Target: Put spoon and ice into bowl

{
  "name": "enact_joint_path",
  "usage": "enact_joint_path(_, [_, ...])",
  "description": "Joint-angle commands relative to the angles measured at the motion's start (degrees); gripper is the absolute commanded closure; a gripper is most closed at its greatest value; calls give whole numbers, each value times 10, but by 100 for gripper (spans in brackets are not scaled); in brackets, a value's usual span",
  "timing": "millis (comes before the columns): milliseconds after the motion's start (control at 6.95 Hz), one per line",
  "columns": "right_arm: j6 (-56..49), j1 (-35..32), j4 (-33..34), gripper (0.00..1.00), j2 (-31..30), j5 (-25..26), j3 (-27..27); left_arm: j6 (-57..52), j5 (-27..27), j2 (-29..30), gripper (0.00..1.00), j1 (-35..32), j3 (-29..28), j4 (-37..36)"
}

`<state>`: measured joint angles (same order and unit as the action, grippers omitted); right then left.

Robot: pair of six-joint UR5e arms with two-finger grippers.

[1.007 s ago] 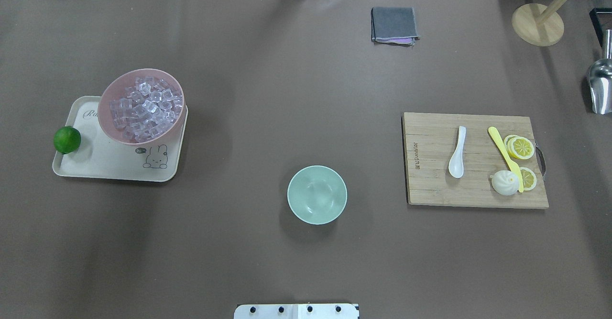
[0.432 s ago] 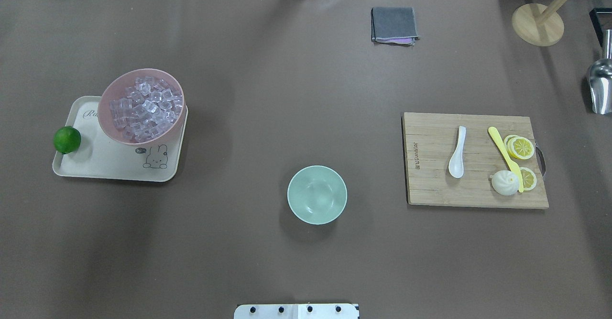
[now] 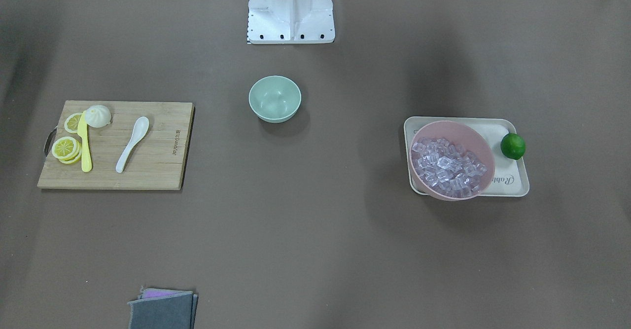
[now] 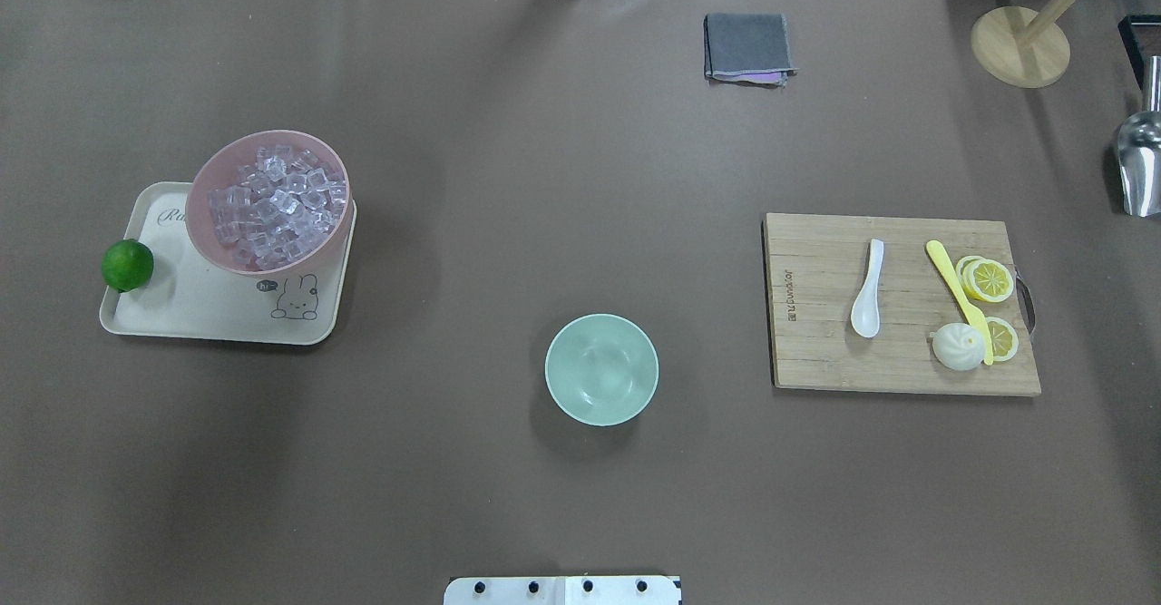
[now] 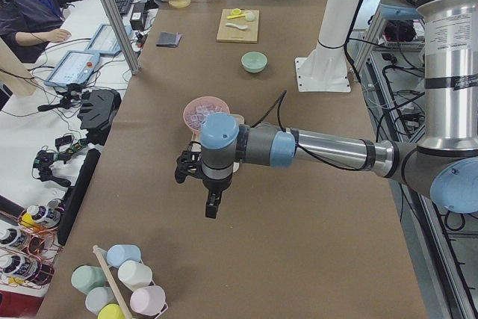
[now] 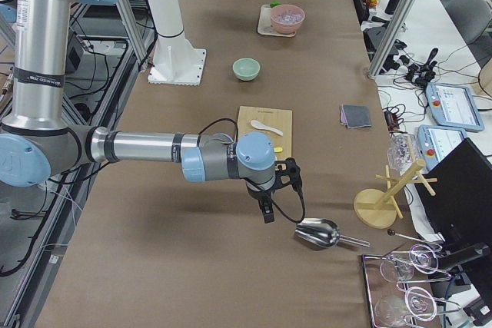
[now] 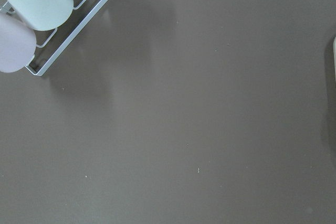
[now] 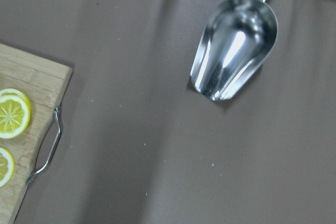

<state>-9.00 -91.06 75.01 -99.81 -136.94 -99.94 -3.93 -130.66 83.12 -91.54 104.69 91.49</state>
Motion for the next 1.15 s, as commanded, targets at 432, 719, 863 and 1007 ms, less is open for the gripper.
enact_joint_path(432, [43, 13, -197, 0, 2, -6, -3, 45, -4, 24, 2, 0, -46, 257])
enact_joint_path(719, [87, 49, -198, 0, 9, -3, -5, 55, -5, 25, 2, 10, -48, 298])
enact_joint_path(863, [160, 81, -199, 0, 21, -2, -20, 67, -5, 43, 2, 55, -45, 305])
enact_joint_path(1007, [251, 119, -199, 0, 35, 4, -36, 103, -5, 60, 2, 94, -43, 322])
